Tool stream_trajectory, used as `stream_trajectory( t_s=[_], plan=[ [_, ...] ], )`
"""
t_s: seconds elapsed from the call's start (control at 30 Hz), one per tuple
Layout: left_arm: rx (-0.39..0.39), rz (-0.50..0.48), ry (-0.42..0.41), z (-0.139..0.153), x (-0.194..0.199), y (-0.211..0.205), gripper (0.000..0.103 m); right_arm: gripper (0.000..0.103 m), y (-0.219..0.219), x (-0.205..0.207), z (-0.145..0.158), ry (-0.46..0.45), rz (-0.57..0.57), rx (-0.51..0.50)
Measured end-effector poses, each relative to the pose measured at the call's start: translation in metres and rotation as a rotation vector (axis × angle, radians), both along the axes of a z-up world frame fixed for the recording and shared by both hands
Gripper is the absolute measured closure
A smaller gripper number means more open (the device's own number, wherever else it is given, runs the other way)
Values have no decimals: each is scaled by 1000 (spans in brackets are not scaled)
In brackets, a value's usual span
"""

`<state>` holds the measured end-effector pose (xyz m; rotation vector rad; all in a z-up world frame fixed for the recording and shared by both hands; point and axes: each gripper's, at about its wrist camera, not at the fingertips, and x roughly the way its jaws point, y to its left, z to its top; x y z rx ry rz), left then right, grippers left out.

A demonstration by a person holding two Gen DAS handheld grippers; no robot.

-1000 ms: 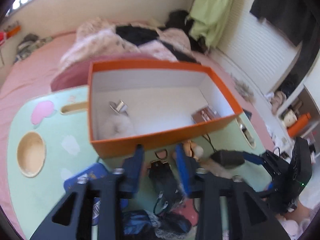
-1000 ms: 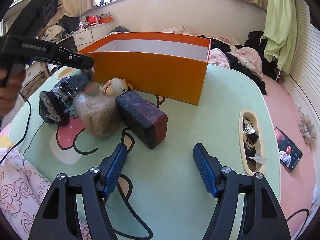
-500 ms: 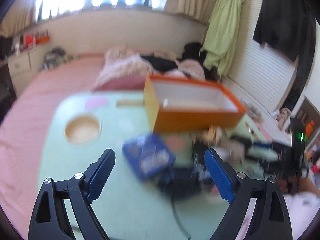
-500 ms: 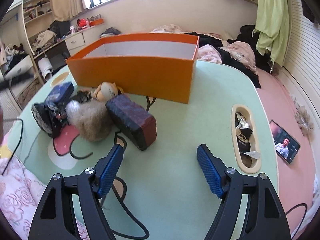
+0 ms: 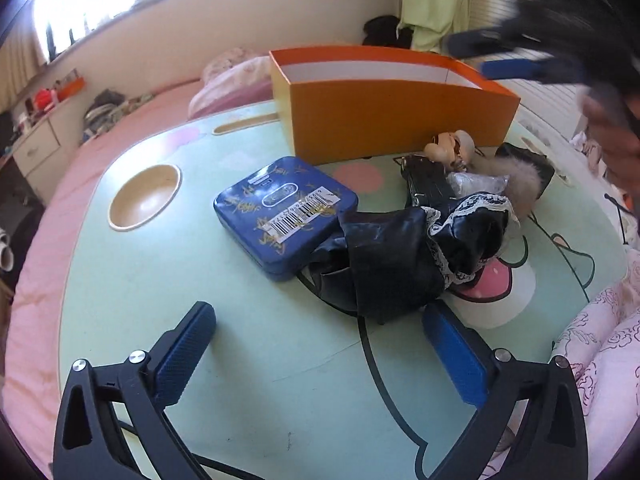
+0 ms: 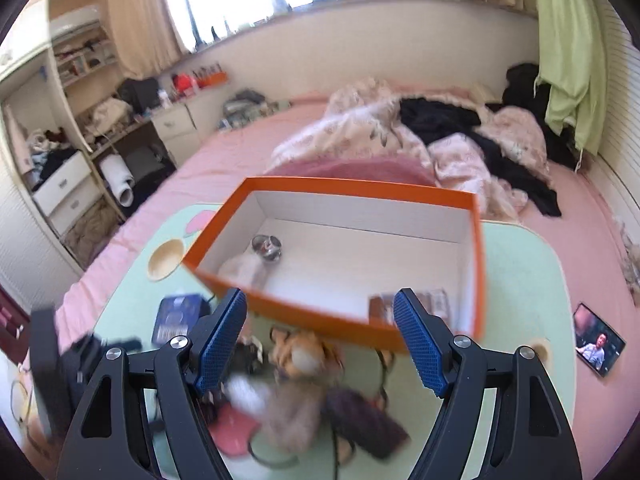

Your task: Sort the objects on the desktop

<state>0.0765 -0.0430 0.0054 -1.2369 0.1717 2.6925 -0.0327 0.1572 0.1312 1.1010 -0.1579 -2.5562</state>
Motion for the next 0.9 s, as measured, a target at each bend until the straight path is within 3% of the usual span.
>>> stream_trajectory(
  t_s=[0.27, 0.47, 0.63, 0.8, 0.87, 0.9],
  plan=[
    [6, 4, 13, -3, 5, -1, 0, 27, -30, -72, -23, -250, 67, -67],
    [8, 3, 15, -3, 7, -1, 0, 30, -45, -95, -29, -313, 84, -78],
    [9, 4, 15, -3, 8, -1, 0, 39, -59, -109, -35, -367, 110, -97],
    [11, 3, 12, -4, 7, -1, 0, 50, -80, -121, -53, -416, 126, 13],
    [12, 3, 13, -4, 6, -1, 0, 56, -91, -116, -52, -369, 141, 109],
    [13, 1, 13, -3, 6, -1, 0, 69, -95, -115, -52, -344, 140, 161]
  ],
)
